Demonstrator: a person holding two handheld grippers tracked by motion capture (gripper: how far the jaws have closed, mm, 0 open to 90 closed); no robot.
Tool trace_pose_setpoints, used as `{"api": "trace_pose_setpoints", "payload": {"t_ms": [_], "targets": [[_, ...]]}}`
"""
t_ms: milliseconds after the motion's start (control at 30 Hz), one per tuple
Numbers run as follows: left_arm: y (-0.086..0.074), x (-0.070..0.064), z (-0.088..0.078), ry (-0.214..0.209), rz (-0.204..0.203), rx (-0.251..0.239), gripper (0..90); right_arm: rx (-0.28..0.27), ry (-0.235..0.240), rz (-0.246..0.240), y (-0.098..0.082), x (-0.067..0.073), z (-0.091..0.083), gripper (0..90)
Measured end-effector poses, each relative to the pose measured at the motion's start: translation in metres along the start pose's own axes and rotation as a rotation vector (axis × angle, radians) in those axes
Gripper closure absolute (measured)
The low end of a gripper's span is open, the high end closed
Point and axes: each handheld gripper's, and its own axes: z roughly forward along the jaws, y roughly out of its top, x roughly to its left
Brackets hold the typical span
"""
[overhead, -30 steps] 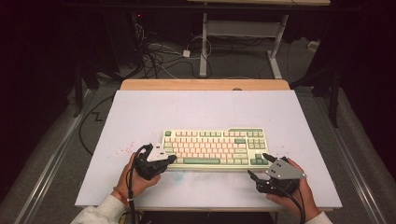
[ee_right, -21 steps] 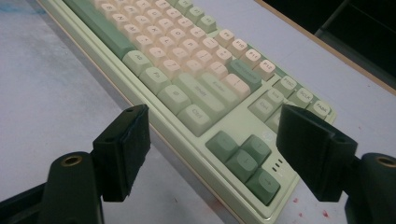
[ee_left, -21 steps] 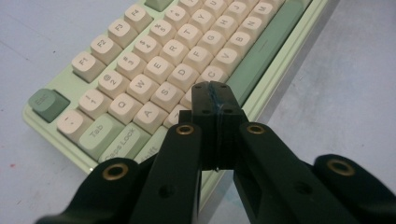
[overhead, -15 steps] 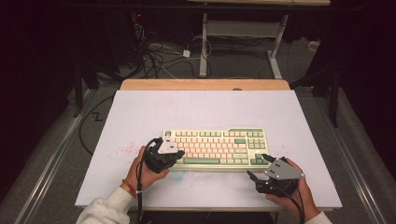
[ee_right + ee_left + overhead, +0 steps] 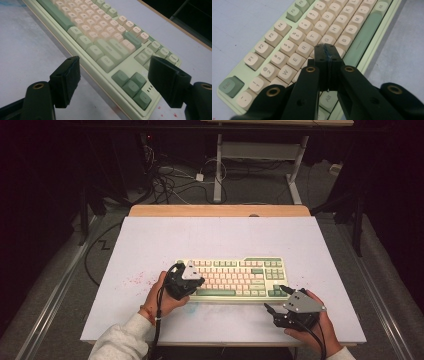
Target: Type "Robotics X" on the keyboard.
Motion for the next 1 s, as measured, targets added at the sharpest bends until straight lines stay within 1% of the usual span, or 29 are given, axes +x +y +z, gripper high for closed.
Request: {"api": "trace_pose_setpoints", "payload": {"t_ms": [100, 233, 433, 467, 633, 733, 833, 1000], "targets": [[0.002, -0.001, 0.003, -0.004, 0.006, 0.008, 87.4, 0.002, 0.003, -0.003, -0.001, 0.000, 0.000, 26.1], [0.004, -0.002, 0.009, -0.007, 0.022, 0.032, 87.5, 0.005, 0.005, -0.004, -0.001, 0.000, 0.001, 26.1], [0.004, -0.004, 0.015, -0.015, 0.027, 0.053, 87.5, 0.008, 0.010, -0.011, -0.001, 0.001, 0.002, 26.1], [0.004, -0.004, 0.016, -0.009, 0.030, 0.053, 87.5, 0.008, 0.011, -0.011, -0.001, 0.001, 0.002, 26.1], [0.004, -0.004, 0.016, -0.010, 0.027, 0.052, 87.6, 0.010, 0.012, -0.016, -0.001, 0.002, 0.002, 26.1], [0.002, -0.005, 0.019, -0.003, 0.037, 0.069, 87.6, 0.013, 0.015, -0.021, -0.001, 0.003, 0.002, 26.1], [0.003, -0.005, 0.018, 0.002, 0.039, 0.071, 87.6, 0.022, 0.021, -0.030, -0.001, 0.003, 0.003, 26.1], [0.004, -0.007, 0.016, 0.008, 0.053, 0.071, 87.6, 0.015, 0.015, -0.026, 0.000, 0.004, 0.002, 26.1]]}}
